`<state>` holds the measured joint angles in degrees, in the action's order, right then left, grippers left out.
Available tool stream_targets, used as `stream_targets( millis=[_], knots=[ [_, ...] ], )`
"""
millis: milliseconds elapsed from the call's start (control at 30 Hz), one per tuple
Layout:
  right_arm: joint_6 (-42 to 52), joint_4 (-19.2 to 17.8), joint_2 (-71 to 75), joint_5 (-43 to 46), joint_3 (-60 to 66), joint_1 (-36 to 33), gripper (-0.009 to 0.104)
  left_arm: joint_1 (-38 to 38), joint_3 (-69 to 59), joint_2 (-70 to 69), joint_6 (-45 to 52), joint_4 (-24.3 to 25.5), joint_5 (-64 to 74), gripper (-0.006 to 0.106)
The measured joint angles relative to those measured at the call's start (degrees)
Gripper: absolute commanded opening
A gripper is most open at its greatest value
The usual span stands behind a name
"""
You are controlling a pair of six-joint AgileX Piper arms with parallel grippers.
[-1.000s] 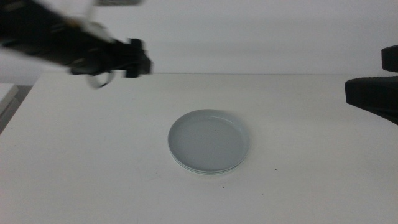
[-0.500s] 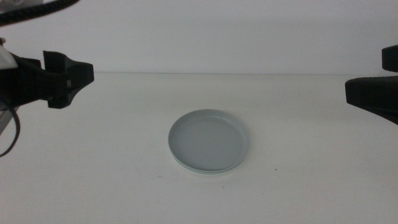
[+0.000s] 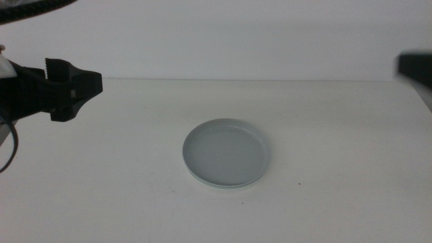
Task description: Stack the three bowls on top of each other.
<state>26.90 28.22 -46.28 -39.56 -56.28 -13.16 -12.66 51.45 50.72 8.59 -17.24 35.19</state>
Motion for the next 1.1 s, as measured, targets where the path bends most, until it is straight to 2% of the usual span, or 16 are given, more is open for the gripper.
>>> stream_targets(
  millis=[100, 200, 267, 467, 767, 1100],
  knots=[
    [-10.2, -9.0, 3.6, 9.6, 3.5, 0.0, 0.089, 0.0, 0.0, 0.0, 0.1, 0.0, 0.0, 0.094],
    [-13.7, -14.8, 7.9, 14.7, 6.4, 1.1, 0.089, 0.0, 0.0, 0.0, 0.2, 0.0, 0.0, 0.094],
    [-14.5, -16.8, 10.4, 17.0, 7.9, 3.4, 0.089, 0.0, 0.0, 0.0, 0.4, 0.0, 0.0, 0.094],
    [-15.1, -16.5, 13.9, 19.3, 12.4, 9.8, 0.089, 0.0, 0.0, 0.0, 0.4, 0.5, 0.0, 0.094],
    [-15.2, -15.2, 14.3, 19.4, 12.6, 9.9, 0.089, 0.0, 0.0, 0.0, 0.4, 1.4, 0.0, 0.094],
    [-15.3, -16.0, 16.5, 19.6, 13.0, 9.9, 0.089, 0.0, -2.2, -3.0, 0.4, 1.8, -0.6, 0.094]
  ],
)
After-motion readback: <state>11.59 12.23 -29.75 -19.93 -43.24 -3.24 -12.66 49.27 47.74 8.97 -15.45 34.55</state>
